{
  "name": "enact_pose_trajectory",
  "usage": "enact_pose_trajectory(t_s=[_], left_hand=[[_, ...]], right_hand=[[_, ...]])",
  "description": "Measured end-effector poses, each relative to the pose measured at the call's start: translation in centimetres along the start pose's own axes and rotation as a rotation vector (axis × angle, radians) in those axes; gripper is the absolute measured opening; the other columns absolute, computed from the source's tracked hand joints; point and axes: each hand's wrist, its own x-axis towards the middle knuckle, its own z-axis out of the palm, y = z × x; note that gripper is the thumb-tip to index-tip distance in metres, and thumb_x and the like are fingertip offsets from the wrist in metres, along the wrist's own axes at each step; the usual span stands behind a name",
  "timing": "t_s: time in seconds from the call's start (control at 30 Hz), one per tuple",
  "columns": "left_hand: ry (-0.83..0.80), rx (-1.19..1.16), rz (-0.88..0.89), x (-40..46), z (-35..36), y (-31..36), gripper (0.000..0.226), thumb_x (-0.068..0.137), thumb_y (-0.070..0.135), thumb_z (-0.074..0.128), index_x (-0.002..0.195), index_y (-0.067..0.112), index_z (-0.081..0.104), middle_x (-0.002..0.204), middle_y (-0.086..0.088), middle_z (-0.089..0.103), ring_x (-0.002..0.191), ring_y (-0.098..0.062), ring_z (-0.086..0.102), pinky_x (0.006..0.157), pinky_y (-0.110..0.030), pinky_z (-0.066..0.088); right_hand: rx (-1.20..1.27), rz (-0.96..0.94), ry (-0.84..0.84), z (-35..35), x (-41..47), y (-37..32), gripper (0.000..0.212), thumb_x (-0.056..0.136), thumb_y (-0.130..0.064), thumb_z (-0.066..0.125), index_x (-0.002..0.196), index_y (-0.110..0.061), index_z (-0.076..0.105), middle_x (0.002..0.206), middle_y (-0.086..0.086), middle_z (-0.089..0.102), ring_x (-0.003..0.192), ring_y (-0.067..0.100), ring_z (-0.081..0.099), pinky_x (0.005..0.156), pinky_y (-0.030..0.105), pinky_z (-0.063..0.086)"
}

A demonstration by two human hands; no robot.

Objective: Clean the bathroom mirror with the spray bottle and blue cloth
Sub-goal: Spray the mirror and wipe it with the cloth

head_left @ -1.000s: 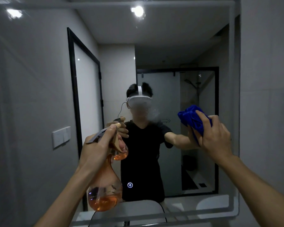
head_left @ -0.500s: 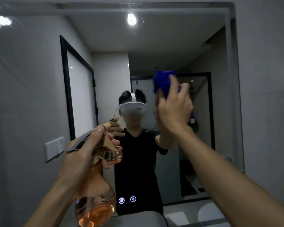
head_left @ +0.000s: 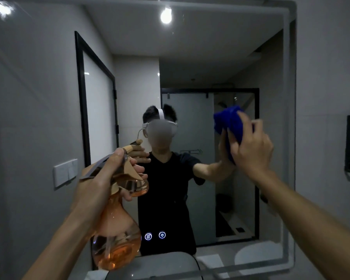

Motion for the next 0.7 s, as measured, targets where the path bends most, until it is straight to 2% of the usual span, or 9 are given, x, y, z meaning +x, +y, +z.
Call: enact_pose_trajectory(t_s=[0.13,0.2,0.3,0.4,0.5,0.6,0.7], left_hand=[[0.005,0.008,0.022,0.2,-0.7,0.5,0.04,0.083,0.052,0.064,0.089,0.015,0.08,0.092,-0.018,0.078,0.076,-0.028,0.077,0.045,-0.026,0.055],[0.016,-0.001,0.014,0.3,-0.8,0.5,0.042,0.08,0.053,0.065,0.09,0.015,0.08,0.093,-0.017,0.078,0.063,-0.022,0.074,0.045,-0.025,0.055],[0.037,-0.018,0.0,0.2,-0.7,0.3,0.043,0.076,0.054,0.067,0.089,0.014,0.08,0.091,-0.015,0.079,0.058,-0.019,0.073,0.044,-0.025,0.055],[0.047,-0.027,-0.003,0.1,-0.5,0.1,0.041,0.074,0.055,0.068,0.086,0.017,0.081,0.09,-0.015,0.079,0.07,-0.022,0.077,0.044,-0.025,0.055],[0.045,0.004,0.006,-0.2,-0.6,-0.1,0.036,0.081,0.053,0.065,0.084,0.021,0.081,0.089,-0.014,0.079,0.077,-0.025,0.078,0.043,-0.026,0.055],[0.031,0.029,0.002,-0.5,-1.1,-0.4,0.035,0.09,0.049,0.063,0.087,0.019,0.081,0.09,-0.016,0.079,0.081,-0.028,0.077,0.044,-0.027,0.055],[0.02,0.031,-0.006,-0.6,-1.6,-0.2,0.037,0.091,0.05,0.064,0.089,0.017,0.081,0.091,-0.017,0.078,0.084,-0.031,0.077,0.045,-0.028,0.055]], right_hand=[[0.075,0.213,0.08,0.9,5.7,-5.7,0.055,0.094,-0.043,0.051,0.143,-0.021,0.04,0.12,0.015,0.048,0.097,0.035,0.057,0.077,0.045,0.05],[0.123,0.209,0.104,1.6,5.8,-9.2,0.056,0.091,-0.041,0.055,0.142,-0.021,0.043,0.119,0.014,0.049,0.098,0.032,0.056,0.078,0.04,0.046],[0.118,-0.141,0.051,2.7,1.2,-12.7,0.057,0.084,-0.031,0.06,0.138,-0.018,0.046,0.111,0.013,0.053,0.089,0.026,0.053,0.072,0.031,0.035],[0.131,-0.511,-0.081,3.8,-4.9,-11.6,0.055,0.086,-0.035,0.058,0.135,-0.015,0.044,0.112,0.017,0.056,0.094,0.031,0.054,0.074,0.038,0.043],[0.105,-0.65,-0.112,3.8,-8.2,-7.0,0.054,0.092,-0.042,0.056,0.139,-0.016,0.053,0.106,0.013,0.058,0.091,0.031,0.054,0.074,0.042,0.042],[0.034,-0.627,-0.065,2.6,-8.4,-1.1,0.056,0.089,-0.042,0.062,0.14,-0.019,0.053,0.097,0.013,0.057,0.078,0.031,0.054,0.064,0.039,0.041],[-0.007,-0.346,-0.038,1.1,-5.4,2.4,0.056,0.093,-0.049,0.05,0.137,-0.014,0.054,0.097,0.019,0.057,0.07,0.033,0.053,0.059,0.035,0.041]])
